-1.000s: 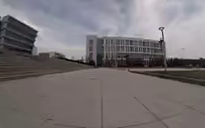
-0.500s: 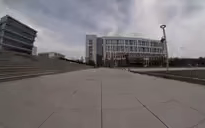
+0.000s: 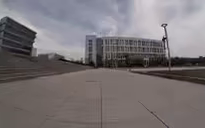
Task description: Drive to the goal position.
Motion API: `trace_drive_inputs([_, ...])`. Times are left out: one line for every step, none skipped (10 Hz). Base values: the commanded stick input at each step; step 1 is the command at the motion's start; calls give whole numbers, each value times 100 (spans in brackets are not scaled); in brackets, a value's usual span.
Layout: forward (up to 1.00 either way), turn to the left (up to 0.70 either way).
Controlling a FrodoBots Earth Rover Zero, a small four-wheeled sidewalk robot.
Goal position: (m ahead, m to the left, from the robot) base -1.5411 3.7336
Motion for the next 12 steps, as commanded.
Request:
trace_drive_inputs([70, 0])
trace_drive_inputs([70, 0])
trace_drive_inputs([70, 0])
trace_drive_inputs([70, 0])
trace_drive_inputs([70, 0])
trace_drive_inputs([70, 0])
trace_drive_inputs([70, 0])
trace_drive_inputs([70, 0])
trace_drive_inputs([70, 0])
trace_drive_inputs([70, 0])
trace_drive_inputs([70, 0])
trace_drive_inputs([70, 0])
